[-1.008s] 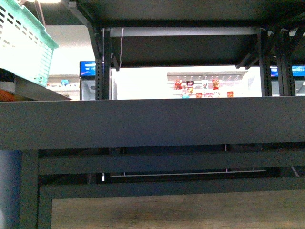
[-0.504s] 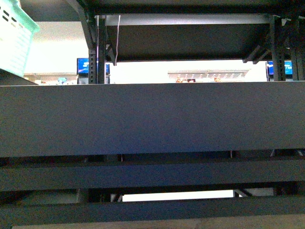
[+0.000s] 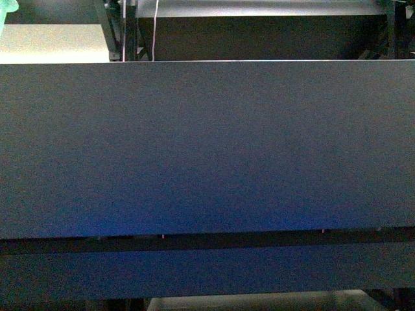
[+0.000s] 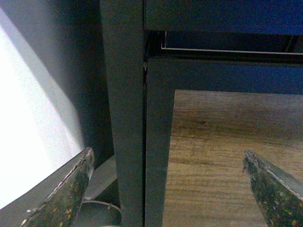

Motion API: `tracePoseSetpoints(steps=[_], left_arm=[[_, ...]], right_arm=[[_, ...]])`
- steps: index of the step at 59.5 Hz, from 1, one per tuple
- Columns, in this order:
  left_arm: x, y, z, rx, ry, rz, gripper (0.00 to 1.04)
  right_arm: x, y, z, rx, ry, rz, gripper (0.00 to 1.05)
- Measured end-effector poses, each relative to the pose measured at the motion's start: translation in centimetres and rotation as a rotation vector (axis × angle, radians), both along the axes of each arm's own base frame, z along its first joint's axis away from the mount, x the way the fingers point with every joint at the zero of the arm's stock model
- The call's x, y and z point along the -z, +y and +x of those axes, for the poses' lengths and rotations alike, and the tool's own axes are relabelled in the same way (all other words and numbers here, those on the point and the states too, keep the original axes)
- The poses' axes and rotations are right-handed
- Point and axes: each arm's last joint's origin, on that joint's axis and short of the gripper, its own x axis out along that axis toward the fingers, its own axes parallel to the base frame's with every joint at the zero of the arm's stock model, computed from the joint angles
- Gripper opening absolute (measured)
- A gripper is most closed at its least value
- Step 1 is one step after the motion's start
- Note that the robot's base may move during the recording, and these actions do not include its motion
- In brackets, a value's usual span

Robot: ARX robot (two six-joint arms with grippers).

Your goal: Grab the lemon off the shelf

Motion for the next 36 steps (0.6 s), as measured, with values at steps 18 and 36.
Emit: tracePoseSetpoints(steps=[18, 36], left_arm=[[0.0, 0.0, 0.0, 0.0, 0.0, 0.0, 0.97], [0.0, 0.0, 0.0, 0.0, 0.0, 0.0, 0.97]], right_arm=[[0.0, 0.0, 0.0, 0.0, 0.0, 0.0, 0.97], [-0.01, 0.0, 0.0, -0.001, -0.001, 0.0, 0.97]])
